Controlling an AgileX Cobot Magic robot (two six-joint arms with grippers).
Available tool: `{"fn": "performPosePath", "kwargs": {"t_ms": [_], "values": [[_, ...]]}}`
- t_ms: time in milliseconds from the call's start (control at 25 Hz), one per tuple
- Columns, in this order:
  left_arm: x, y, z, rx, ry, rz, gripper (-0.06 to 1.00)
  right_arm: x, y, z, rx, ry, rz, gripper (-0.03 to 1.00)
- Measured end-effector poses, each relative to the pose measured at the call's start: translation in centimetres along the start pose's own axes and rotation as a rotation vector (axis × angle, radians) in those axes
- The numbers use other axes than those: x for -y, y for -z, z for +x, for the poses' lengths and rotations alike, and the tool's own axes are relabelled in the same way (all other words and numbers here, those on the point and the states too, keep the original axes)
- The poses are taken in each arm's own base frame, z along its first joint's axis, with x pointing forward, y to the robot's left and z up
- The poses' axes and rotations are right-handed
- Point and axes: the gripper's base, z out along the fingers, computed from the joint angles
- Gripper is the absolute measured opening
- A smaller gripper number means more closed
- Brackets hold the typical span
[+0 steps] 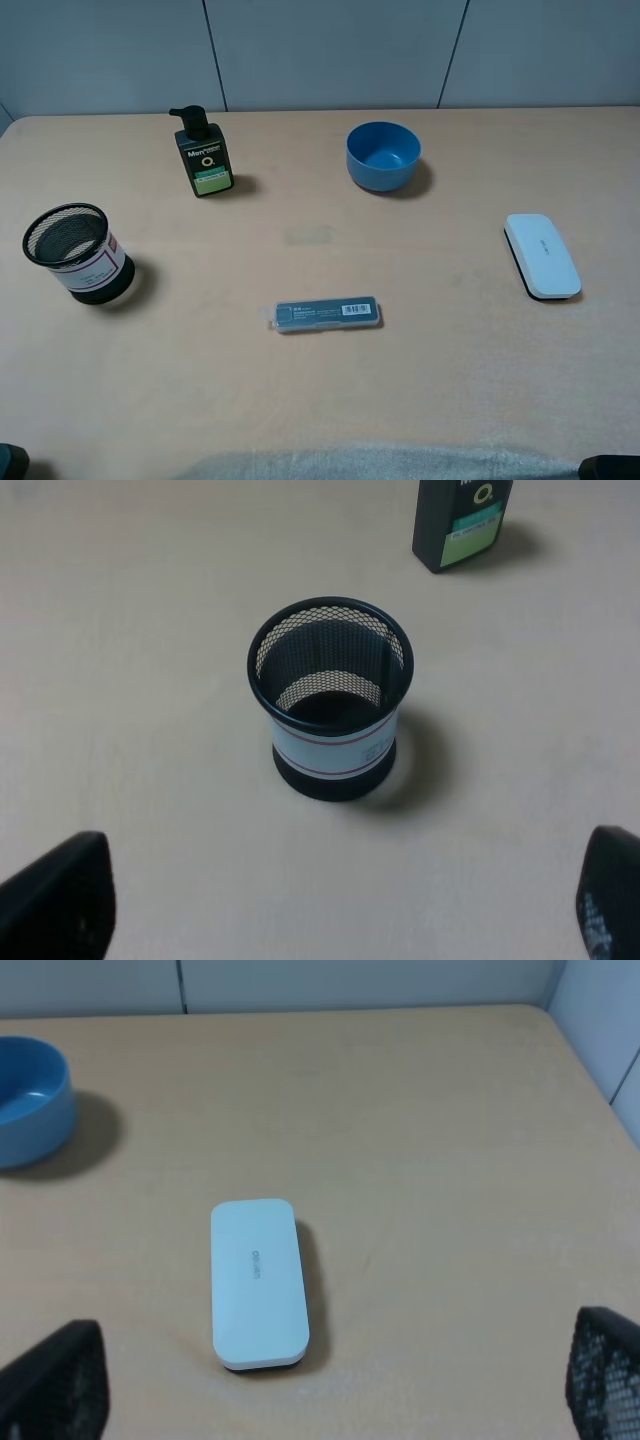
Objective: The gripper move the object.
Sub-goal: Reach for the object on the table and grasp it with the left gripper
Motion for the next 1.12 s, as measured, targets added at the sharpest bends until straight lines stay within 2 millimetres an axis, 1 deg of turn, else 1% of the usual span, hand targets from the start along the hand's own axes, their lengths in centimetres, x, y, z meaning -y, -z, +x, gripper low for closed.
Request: {"fn": "performPosePath", "kwargs": {"t_ms": [1120], "values": [[-0.01,0.09,-0.12,0.001,0.000,0.000,0.92,0.00,0.00,0.01,-0.001,0.000,0.000,0.69]]}}
